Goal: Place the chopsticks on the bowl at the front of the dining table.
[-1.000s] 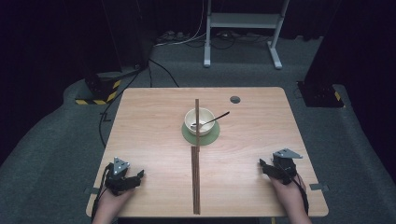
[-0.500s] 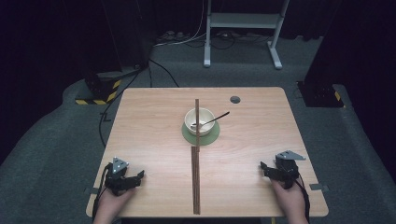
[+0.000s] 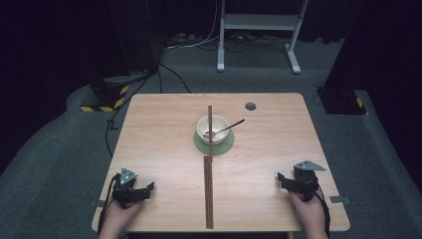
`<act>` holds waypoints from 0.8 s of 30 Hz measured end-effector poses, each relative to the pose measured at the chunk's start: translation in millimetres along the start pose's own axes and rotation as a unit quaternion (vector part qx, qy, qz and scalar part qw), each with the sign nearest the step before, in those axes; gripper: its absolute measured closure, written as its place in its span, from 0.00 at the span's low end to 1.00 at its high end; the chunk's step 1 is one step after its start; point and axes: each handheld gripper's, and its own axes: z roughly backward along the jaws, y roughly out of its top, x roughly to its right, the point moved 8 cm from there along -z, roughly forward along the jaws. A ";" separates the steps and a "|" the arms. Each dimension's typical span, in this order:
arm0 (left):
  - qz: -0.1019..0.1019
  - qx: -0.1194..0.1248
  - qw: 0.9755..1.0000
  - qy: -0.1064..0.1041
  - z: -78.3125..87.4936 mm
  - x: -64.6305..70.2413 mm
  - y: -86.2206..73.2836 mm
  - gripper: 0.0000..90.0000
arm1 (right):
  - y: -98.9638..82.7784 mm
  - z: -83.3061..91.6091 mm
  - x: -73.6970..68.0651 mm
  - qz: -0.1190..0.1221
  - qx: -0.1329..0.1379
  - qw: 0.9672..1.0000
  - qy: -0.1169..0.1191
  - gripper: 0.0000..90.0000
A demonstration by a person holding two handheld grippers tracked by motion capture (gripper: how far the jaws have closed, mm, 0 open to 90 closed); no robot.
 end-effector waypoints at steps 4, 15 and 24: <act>0.000 0.000 1.000 -0.001 -0.1 0.0 0.1 0.20 | 0.0 0.0 0.0 0.000 0.000 1.000 0.000 0.31; -0.005 -0.001 1.000 -0.003 0.1 0.7 0.0 0.20 | -0.2 0.1 0.1 0.008 0.001 1.000 0.001 0.31; -0.004 -0.002 1.000 -0.004 -0.3 1.1 0.1 0.19 | -0.2 0.1 0.1 0.008 0.001 1.000 0.001 0.31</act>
